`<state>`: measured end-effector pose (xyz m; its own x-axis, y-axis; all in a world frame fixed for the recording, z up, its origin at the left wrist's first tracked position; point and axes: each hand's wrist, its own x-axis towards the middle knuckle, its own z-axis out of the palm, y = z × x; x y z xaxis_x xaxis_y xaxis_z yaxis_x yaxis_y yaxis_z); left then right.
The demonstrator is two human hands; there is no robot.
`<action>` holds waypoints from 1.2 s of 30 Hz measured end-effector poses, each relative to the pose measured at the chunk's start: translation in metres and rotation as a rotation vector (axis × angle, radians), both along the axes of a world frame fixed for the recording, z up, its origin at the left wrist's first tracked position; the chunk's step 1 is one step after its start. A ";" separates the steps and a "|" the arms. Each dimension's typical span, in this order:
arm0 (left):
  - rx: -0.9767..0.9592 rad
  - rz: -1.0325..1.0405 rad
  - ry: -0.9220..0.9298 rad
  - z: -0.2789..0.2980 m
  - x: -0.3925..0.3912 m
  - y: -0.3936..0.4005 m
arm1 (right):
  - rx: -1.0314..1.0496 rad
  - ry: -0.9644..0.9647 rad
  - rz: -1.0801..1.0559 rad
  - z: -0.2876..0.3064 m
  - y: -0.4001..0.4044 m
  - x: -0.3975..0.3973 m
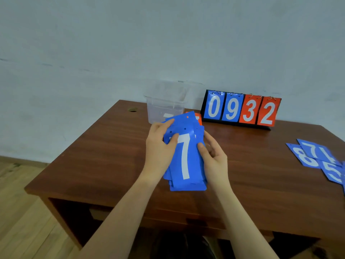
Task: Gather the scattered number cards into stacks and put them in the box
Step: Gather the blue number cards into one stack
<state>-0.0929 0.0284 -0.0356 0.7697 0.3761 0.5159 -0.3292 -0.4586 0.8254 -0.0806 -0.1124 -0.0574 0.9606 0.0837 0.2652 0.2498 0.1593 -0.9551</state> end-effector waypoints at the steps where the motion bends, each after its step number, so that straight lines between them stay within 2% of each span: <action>1: 0.016 0.020 0.001 -0.002 0.000 -0.005 | 0.003 0.000 0.004 0.001 -0.003 -0.002; 5: 0.062 0.104 0.035 -0.010 -0.001 -0.026 | -0.050 -0.005 -0.072 -0.001 -0.021 -0.007; 8: -0.151 -0.111 0.167 -0.010 -0.002 -0.045 | -0.042 0.021 -0.161 -0.003 -0.045 -0.007; 10: -0.210 -0.264 0.215 -0.015 0.000 -0.064 | -0.036 0.036 -0.212 -0.003 -0.064 -0.004; 12: -0.171 -0.360 0.218 -0.022 0.006 -0.086 | -0.031 0.037 -0.257 -0.003 -0.084 -0.001; 16: -0.125 -0.426 0.265 -0.028 0.029 -0.133 | -0.026 0.062 -0.322 -0.007 -0.125 0.011; 22: -0.103 -0.521 0.374 -0.042 0.068 -0.206 | -0.135 0.120 -0.393 -0.028 -0.195 0.039; 26: -0.096 -0.490 0.365 -0.053 0.094 -0.248 | -0.398 0.172 -0.459 -0.038 -0.246 0.067; 29: -0.102 -0.467 0.376 -0.062 0.117 -0.272 | -0.655 0.225 -0.638 -0.044 -0.290 0.089; 33: -0.114 -0.477 0.386 -0.069 0.142 -0.297 | -1.142 0.434 -0.737 -0.056 -0.344 0.114; 36: -0.101 -0.463 0.408 -0.074 0.155 -0.310 | -1.345 0.624 -0.714 -0.067 -0.366 0.129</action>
<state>0.0625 -0.2815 -0.1100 0.9921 -0.0118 0.1252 -0.1240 -0.2570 0.9584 0.0480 -0.4782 -0.1244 0.8276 -0.5594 -0.0464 -0.5485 -0.7883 -0.2789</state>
